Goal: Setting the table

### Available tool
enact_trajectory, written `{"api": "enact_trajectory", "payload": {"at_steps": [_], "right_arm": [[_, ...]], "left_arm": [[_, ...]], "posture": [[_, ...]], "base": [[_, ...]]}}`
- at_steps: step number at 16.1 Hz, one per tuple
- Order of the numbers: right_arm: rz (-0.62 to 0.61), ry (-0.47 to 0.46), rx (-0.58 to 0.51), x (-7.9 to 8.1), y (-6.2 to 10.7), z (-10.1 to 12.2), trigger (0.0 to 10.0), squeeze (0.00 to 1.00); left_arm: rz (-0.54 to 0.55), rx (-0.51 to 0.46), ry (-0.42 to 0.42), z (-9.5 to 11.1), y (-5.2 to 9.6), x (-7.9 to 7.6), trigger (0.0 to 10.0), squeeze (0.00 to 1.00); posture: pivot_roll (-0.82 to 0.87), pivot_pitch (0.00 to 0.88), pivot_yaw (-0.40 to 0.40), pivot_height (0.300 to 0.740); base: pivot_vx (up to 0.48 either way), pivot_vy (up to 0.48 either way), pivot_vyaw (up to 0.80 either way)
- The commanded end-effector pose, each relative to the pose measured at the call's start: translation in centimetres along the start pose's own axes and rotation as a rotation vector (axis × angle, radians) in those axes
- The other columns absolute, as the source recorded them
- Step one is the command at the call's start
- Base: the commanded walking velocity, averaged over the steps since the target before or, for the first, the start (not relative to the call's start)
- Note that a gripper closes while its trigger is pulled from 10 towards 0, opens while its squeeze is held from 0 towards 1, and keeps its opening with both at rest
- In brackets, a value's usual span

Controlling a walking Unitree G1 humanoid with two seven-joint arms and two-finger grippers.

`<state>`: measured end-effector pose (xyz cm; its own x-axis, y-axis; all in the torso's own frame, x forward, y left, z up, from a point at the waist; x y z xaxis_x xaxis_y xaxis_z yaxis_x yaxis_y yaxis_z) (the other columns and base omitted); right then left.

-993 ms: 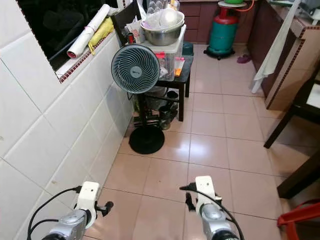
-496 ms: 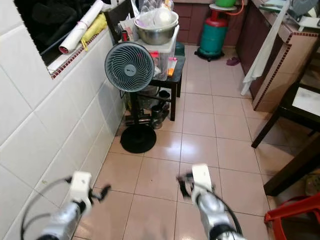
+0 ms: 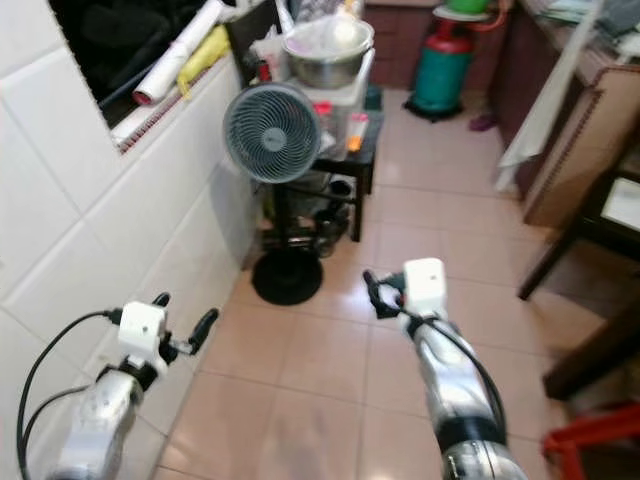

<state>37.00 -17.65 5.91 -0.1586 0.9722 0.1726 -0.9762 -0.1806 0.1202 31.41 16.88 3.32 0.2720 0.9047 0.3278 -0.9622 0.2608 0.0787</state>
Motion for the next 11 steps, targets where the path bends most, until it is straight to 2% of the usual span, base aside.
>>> {"api": "enact_trajectory", "payload": {"at_steps": [1, 2, 4, 5, 6, 7, 8, 9, 11], "right_arm": [[0.001, -0.011, 0.015, -0.2, 0.6, -0.2, 10.0, 0.00], [0.006, -0.007, 0.011, -0.1, 1.1, -0.2, 10.0, 0.00], [0.019, -0.006, 0.014, 0.6, 3.9, -0.8, 10.0, 0.00], [0.026, -0.025, 0.021, 1.1, 4.5, -1.1, 10.0, 0.00], [0.015, -0.050, 0.024, 1.4, 5.3, -1.4, 10.0, 0.00], [0.011, -0.083, 0.021, 1.9, 6.1, -1.4, 10.0, 0.00], [0.010, -0.088, 0.024, 2.2, 6.4, -1.6, 10.0, 0.00], [-0.029, -0.081, 0.022, 2.4, 6.7, -1.9, 10.0, 0.00], [-0.013, -0.066, 0.011, 3.3, 6.8, -1.3, 10.0, 0.00]], "left_arm": [[0.018, -0.014, -0.033, 0.5, 0.3, 0.5, 10.0, 0.00], [0.041, -0.007, -0.024, 0.4, 0.8, 0.8, 10.0, 0.00], [0.153, 0.010, -0.008, 0.3, 3.6, 2.3, 10.0, 0.00], [0.180, -0.013, -0.026, 1.1, 4.3, 2.5, 10.0, 0.00], [0.192, -0.054, -0.080, 2.3, 4.7, 2.4, 10.0, 0.00], [0.200, -0.090, -0.095, 3.8, 5.0, 2.2, 10.0, 0.00], [0.210, -0.094, -0.096, 4.0, 5.2, 2.3, 10.0, 0.00], [0.250, -0.050, -0.032, 3.1, 5.9, 2.5, 10.0, 0.00], [0.235, -0.052, 0.000, 3.2, 6.2, 1.5, 10.0, 0.00]], "posture": [[-0.01, 0.000, 0.095, 0.740], [-0.03, 0.000, 0.099, 0.740], [-0.02, 0.000, 0.074, 0.740], [-0.01, 0.000, 0.055, 0.740], [0.01, 0.000, 0.030, 0.740], [0.05, 0.000, 0.016, 0.740], [0.05, 0.000, 0.011, 0.740], [0.04, 0.000, -0.010, 0.740], [0.03, 0.000, -0.011, 0.740]], "base": [[0.000, 0.000, 0.00], [0.000, 0.000, 0.00], [0.000, 0.000, 0.00], [0.000, 0.000, 0.00], [0.000, 0.000, 0.00], [0.000, 0.000, 0.00], [0.000, 0.000, 0.00], [0.000, 0.000, 0.00], [0.000, 0.000, 0.00]]}}
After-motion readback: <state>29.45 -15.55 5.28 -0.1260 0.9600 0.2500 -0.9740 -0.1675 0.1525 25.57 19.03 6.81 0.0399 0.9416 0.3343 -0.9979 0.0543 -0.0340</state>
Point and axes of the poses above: a point about 5 cm out from each wrist's last joint towards the gripper, its own y axis pointing back from the gripper into the wrist, its own z axis along the axis of the wrist's last joint, x = y × z, the point moved 6 cm from there along -y, pointing out of the wrist towards the gripper, and after that the axes turned 12 degrees about -y, right-handed, at the moved point
